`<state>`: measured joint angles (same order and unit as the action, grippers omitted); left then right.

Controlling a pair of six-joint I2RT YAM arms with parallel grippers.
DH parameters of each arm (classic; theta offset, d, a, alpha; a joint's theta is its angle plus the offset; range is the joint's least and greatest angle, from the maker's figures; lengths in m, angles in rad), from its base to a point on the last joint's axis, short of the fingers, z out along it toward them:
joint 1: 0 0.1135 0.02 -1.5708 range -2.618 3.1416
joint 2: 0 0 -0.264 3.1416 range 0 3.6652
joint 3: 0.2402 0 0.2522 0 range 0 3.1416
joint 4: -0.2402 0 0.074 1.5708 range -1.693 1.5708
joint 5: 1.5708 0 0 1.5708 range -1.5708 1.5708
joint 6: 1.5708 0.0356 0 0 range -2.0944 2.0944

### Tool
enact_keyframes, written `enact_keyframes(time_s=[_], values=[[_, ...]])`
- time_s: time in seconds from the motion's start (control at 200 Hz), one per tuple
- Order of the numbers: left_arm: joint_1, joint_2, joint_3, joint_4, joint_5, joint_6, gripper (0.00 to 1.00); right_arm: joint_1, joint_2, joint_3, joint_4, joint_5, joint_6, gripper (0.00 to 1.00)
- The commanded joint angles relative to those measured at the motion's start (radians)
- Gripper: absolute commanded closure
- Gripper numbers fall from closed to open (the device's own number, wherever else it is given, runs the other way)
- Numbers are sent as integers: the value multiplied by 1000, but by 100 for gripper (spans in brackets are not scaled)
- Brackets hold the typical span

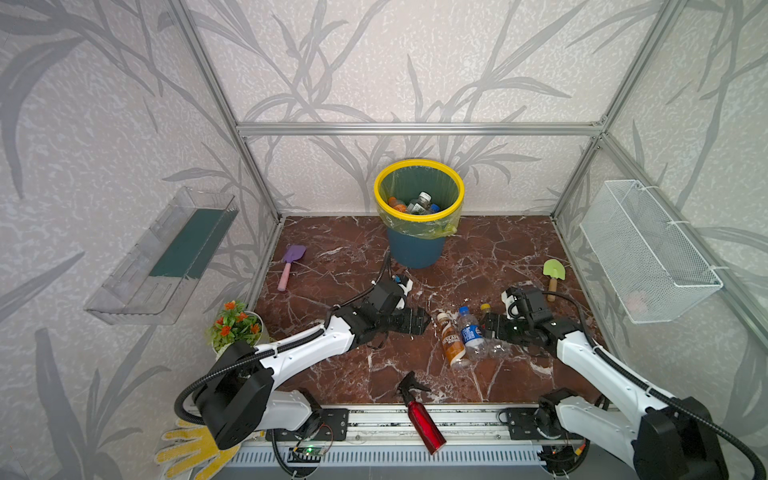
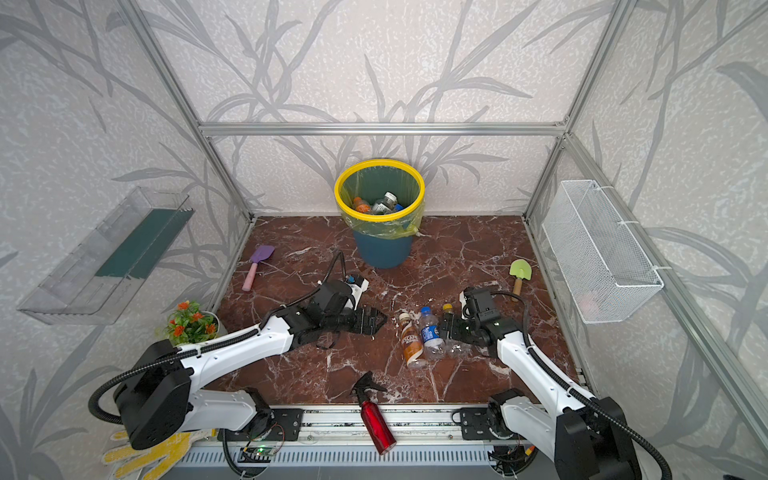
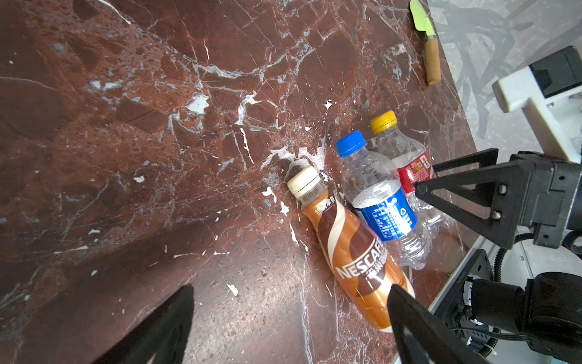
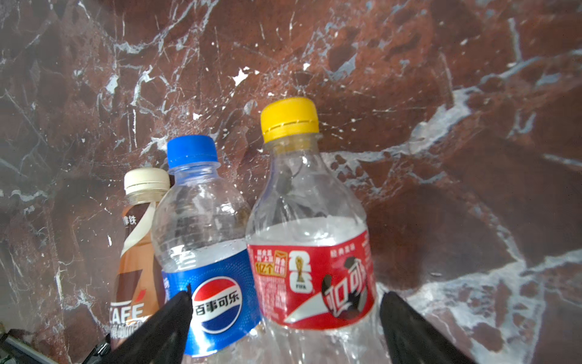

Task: Throw the plastic bottles in the bin
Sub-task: 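Reach the left gripper toward the brown Nescafe bottle while the right approaches the yellow-capped bottle, then lower the left gripper around the brown Nescafe bottle and close it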

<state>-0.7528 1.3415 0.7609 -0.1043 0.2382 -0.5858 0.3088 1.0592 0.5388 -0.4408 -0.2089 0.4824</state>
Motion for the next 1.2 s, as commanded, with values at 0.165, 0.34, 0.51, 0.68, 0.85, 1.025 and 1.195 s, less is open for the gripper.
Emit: enact_keyframes(time_s=[0.165,0.34,0.51,0.68,0.85,1.025,1.195], values=[[-11,33,41,-24,-10,-45,5,86,39,-4,34,43,53,7],[-13,38,36,-57,-15,-50,5,131,62,0,62,52,92,7],[-15,39,27,-82,-14,-63,5,178,84,10,81,57,118,7],[-14,42,9,-73,-9,-81,5,197,82,33,87,55,120,7],[-14,52,10,-71,4,-78,5,200,89,55,76,65,116,8],[-19,68,-12,-104,-27,-18,5,200,91,60,82,90,111,8],[-36,42,2,-124,8,24,8,200,86,78,75,105,97,8]])
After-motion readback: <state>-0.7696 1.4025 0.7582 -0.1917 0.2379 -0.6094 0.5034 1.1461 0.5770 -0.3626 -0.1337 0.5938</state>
